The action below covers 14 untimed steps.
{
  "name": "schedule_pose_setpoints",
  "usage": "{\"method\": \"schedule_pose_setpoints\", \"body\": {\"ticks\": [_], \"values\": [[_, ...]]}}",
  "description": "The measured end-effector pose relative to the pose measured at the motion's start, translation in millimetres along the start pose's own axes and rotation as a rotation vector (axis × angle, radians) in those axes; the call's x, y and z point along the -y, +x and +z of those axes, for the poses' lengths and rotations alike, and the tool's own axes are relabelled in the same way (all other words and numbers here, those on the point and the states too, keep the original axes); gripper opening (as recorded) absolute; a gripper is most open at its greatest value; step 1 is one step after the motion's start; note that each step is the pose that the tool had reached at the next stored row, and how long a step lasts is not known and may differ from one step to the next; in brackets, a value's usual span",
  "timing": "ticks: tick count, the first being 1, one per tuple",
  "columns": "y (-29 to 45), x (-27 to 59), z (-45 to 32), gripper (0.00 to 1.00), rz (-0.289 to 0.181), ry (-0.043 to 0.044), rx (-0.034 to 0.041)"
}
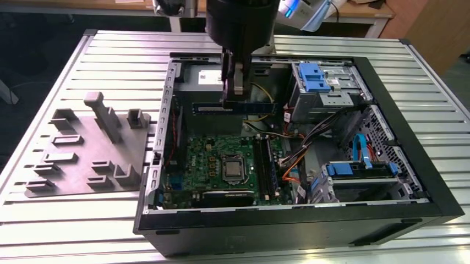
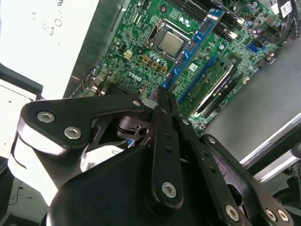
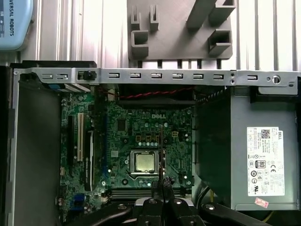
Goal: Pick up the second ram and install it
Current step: 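Pick up the second ram and move it above second insertion slot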
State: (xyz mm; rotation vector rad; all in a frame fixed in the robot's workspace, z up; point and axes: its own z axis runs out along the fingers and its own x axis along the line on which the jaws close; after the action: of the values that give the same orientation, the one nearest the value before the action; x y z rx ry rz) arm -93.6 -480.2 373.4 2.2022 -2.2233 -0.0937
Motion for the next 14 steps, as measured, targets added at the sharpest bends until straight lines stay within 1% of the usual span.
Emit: {"method": "schedule_pose_setpoints", "body": {"ticks": [14], "values": [[1.1,1.7,23.7,0.12,0.032,0.0011,0.0016]]}}
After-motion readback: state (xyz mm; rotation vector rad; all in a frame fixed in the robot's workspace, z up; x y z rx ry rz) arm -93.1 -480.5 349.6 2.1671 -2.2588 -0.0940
